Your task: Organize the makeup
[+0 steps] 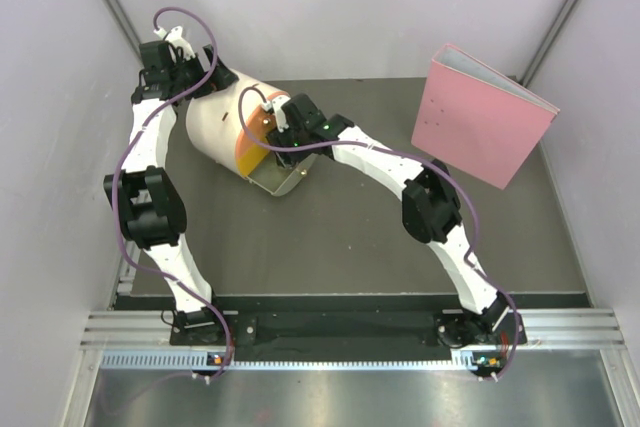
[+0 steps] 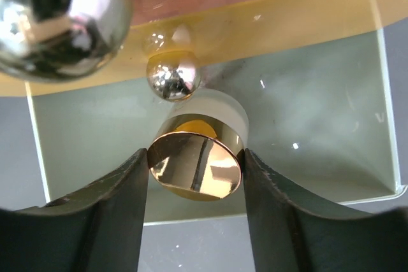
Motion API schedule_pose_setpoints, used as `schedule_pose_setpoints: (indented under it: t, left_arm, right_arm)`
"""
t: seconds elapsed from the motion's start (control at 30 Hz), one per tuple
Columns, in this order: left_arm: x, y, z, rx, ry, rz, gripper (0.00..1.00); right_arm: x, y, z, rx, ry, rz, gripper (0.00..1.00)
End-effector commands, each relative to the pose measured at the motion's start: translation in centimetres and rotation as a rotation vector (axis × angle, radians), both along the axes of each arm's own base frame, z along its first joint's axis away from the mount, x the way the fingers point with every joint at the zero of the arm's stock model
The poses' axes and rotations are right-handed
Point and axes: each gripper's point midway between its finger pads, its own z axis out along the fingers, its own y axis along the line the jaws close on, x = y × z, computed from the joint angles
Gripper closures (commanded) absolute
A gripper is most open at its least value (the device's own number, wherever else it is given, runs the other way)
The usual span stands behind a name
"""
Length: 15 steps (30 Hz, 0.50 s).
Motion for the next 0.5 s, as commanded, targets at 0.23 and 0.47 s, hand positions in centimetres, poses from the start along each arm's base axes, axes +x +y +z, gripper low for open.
schedule_pose_setpoints:
  t: [0.23, 0.47]
  left_arm:
    - [-2.7, -1.4, -5.9, 0.015, 0.212, -0.050, 0.01]
    - [-2.7, -1.3, -6.0, 0.014, 0.213, -0.048, 0.01]
  right_arm:
    - [1.3, 0.3, 5.7, 0.102, -0.125, -0.040, 0.26]
    - [1.1, -1.1, 9.6, 0.155, -0.219, -0.085, 0.26]
